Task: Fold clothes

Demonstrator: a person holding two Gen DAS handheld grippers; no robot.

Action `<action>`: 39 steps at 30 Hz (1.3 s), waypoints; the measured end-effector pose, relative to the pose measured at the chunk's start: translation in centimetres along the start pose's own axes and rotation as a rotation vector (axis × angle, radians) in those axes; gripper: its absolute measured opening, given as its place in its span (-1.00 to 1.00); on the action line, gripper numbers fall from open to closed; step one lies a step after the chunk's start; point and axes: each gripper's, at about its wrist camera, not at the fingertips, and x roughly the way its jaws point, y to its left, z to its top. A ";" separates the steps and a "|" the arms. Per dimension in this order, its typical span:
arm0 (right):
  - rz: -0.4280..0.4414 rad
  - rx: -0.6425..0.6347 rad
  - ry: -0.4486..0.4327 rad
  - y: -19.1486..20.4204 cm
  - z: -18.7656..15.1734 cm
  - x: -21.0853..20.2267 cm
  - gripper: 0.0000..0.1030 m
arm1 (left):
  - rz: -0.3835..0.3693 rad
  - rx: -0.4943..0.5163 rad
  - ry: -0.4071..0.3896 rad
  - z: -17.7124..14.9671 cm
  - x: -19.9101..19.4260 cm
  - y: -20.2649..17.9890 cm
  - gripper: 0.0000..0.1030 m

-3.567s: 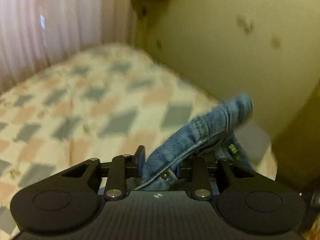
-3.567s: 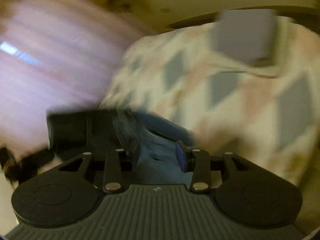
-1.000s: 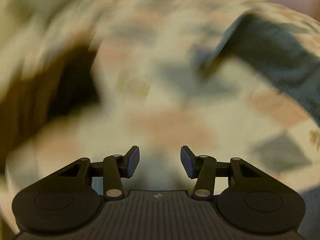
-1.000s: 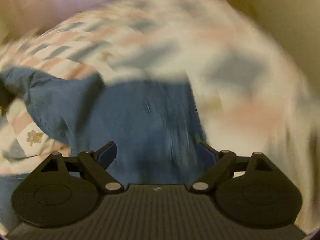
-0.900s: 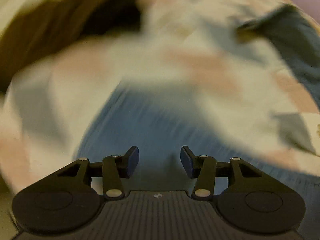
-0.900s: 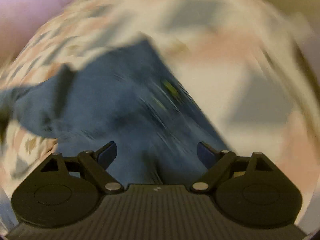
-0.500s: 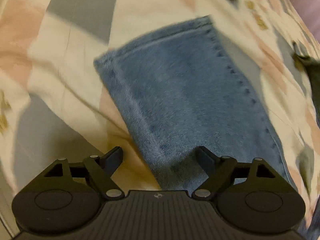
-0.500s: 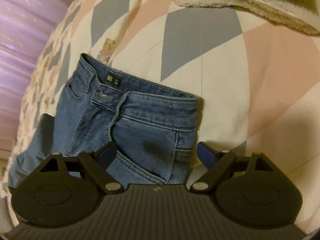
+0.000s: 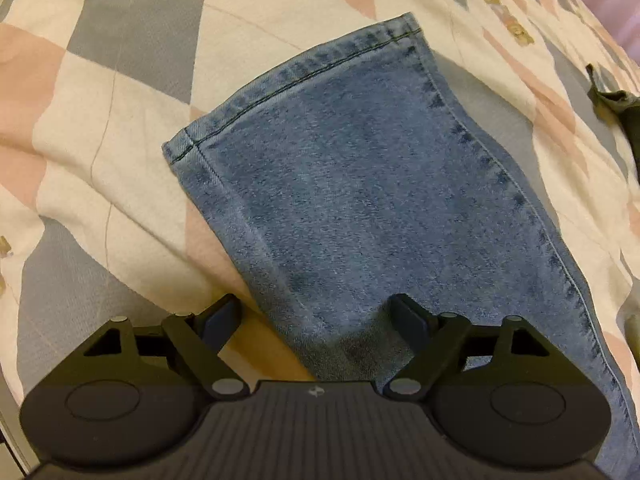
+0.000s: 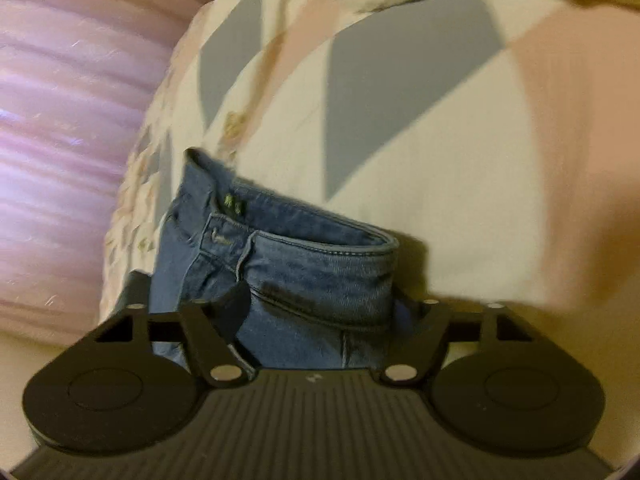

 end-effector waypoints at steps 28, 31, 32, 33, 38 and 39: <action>0.070 -0.199 -0.129 7.8 5.0 -11.3 -0.91 | -0.250 0.094 -0.180 -2.3 -13.0 0.8 -0.77; 0.015 -0.202 -0.163 6.2 6.4 -14.8 -0.91 | -0.265 0.169 -0.153 -4.5 -14.7 0.1 -0.75; -0.011 -0.180 -0.164 5.0 6.6 -15.5 -0.91 | -0.262 0.194 -0.134 -5.5 -14.8 0.1 -0.74; -0.037 -0.159 -0.165 3.8 6.8 -16.3 -0.90 | -0.258 0.218 -0.115 -6.6 -14.8 0.2 -0.71; -0.326 -0.076 -0.035 -1.4 5.2 -14.3 -0.50 | -0.114 0.287 0.027 -10.6 -11.2 0.7 -0.64; -0.374 -0.064 -0.027 -1.7 4.6 -14.0 -0.30 | -0.098 0.293 0.034 -10.9 -11.3 0.8 -0.59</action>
